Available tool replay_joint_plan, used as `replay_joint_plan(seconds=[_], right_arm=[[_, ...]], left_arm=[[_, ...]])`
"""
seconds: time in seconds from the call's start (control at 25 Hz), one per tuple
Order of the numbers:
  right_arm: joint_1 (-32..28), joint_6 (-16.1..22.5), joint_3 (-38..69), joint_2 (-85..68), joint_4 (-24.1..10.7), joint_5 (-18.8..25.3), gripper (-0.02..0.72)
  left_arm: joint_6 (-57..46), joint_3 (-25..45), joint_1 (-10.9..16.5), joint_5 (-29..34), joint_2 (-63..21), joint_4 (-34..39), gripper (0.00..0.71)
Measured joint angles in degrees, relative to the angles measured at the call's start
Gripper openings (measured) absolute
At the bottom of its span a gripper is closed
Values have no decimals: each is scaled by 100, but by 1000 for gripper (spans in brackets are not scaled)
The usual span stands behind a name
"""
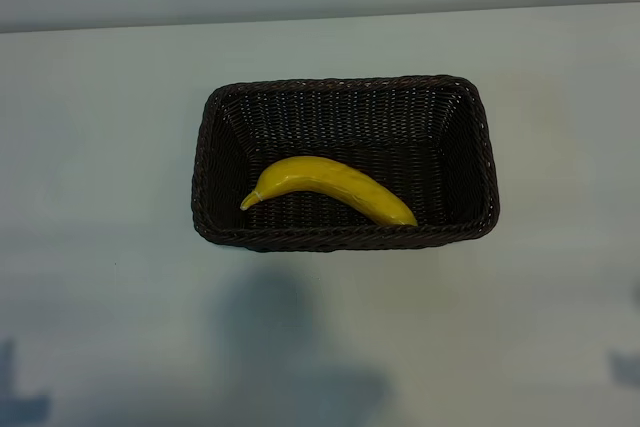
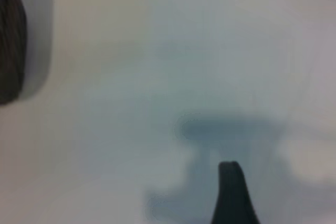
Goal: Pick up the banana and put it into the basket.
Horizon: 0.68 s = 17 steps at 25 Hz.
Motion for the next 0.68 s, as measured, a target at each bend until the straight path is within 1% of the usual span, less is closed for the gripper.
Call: replay_joint_plan(seconds=[0.12, 0.68], right_arm=[[0, 0, 0, -272, 0, 20, 475], [0, 2, 7, -273, 0, 14, 475]], left_arm=[[0, 0, 0, 0, 0, 0, 567], [14, 0, 0, 0, 0, 5, 567]])
